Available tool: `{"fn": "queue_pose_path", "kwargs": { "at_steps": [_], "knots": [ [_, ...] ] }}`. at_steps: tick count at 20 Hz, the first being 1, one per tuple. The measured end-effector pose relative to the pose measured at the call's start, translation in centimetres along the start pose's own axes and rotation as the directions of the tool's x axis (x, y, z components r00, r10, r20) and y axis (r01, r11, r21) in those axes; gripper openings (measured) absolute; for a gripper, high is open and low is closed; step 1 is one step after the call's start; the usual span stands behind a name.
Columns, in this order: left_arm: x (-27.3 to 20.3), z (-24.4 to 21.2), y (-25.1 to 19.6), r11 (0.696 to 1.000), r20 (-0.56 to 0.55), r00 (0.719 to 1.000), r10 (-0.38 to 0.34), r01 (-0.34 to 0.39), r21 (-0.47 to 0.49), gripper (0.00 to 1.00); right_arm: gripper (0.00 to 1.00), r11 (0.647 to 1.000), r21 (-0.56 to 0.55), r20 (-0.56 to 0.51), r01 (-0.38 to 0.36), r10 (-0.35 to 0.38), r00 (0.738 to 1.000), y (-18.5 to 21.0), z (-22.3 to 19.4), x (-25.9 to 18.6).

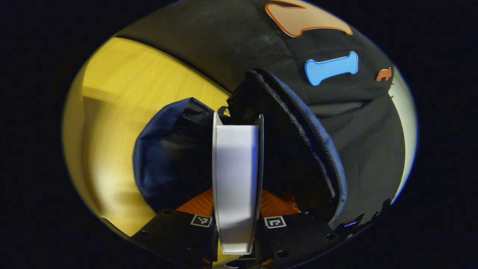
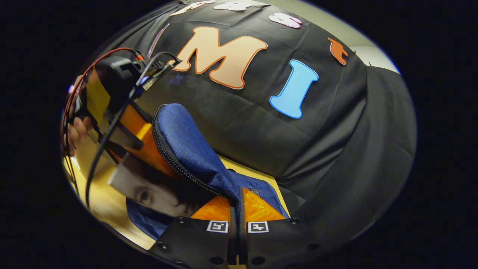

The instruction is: Open the schoolbag, grab two books from the bookshelf and put them into the schoolbag.

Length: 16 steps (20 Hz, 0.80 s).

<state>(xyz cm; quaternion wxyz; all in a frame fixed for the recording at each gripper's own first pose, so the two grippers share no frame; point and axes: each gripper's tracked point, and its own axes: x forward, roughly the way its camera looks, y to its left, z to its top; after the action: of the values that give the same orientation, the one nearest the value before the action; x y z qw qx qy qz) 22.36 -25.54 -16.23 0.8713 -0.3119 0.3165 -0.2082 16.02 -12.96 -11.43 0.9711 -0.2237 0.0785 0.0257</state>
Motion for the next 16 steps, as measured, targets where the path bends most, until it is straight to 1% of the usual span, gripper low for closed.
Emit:
{"fn": "queue_pose_path", "kwargs": {
  "at_steps": [1,2,4,5,6,7,8,11,12,13,14,15,16],
  "knots": [
    [0.9,0.0,0.0,1.000,0.008,1.000,-0.025,0.025,-0.008,0.36,0.07,1.000,0.001,0.005,0.005,-0.005,1.000,-0.1,0.2,-0.1],
    [1.4,-0.1,0.1,0.998,0.011,0.999,-0.050,0.050,-0.023,0.36,0.03,1.000,0.011,0.007,0.008,-0.008,1.000,-0.3,0.5,-0.2],
    [2.7,-0.3,0.3,0.993,0.003,0.995,-0.099,0.099,-0.059,0.38,0.03,0.999,0.043,0.003,0.010,-0.010,1.000,-0.5,0.4,-0.2],
    [3.3,-0.2,0.5,0.991,0.007,0.993,-0.114,0.114,-0.077,0.38,0.05,0.999,0.053,-0.001,0.011,-0.011,1.000,-0.5,0.4,-0.1],
    [4.0,-0.2,0.8,0.989,0.013,0.992,-0.122,0.123,-0.085,0.38,0.03,0.998,0.054,-0.003,0.012,-0.012,1.000,-0.4,0.3,0.0],
    [5.1,-0.1,1.0,0.988,0.017,0.992,-0.122,0.123,-0.088,0.36,0.07,0.999,0.049,-0.002,0.010,-0.010,1.000,-0.2,0.3,0.1],
    [5.9,-0.3,1.2,0.987,0.010,0.992,-0.127,0.127,-0.097,0.37,0.05,0.999,0.043,-0.004,0.009,-0.009,1.000,-0.2,0.2,-0.1],
    [7.5,-0.6,1.5,0.971,0.032,0.988,-0.151,0.154,-0.185,0.39,0.05,0.999,0.037,-0.020,0.006,-0.006,1.000,0.0,-0.2,0.0],
    [7.6,-0.8,1.8,0.967,0.039,0.989,-0.144,0.149,-0.206,0.40,0.03,0.999,0.035,-0.027,0.006,-0.005,1.000,0.0,-0.4,0.1],
    [7.7,-0.8,2.3,0.965,0.038,0.991,-0.128,0.133,-0.228,0.41,0.05,0.999,0.034,-0.032,0.005,-0.004,0.999,0.0,-0.4,0.1],
    [7.8,-1.1,3.2,0.967,0.023,0.995,-0.094,0.096,-0.236,0.36,0.07,0.999,0.032,-0.035,0.005,-0.004,0.999,0.1,-0.6,0.2],
    [8.0,-1.3,4.5,0.972,0.005,0.999,-0.049,0.049,-0.231,0.47,0.05,1.000,0.025,-0.042,0.008,-0.007,0.999,0.1,-0.7,0.2],
    [7.7,-1.7,4.9,0.973,-0.001,0.999,-0.036,0.035,-0.228,0.62,0.05,1.000,0.020,-0.051,0.007,-0.006,0.999,0.1,-0.9,0.2]
  ]
}}
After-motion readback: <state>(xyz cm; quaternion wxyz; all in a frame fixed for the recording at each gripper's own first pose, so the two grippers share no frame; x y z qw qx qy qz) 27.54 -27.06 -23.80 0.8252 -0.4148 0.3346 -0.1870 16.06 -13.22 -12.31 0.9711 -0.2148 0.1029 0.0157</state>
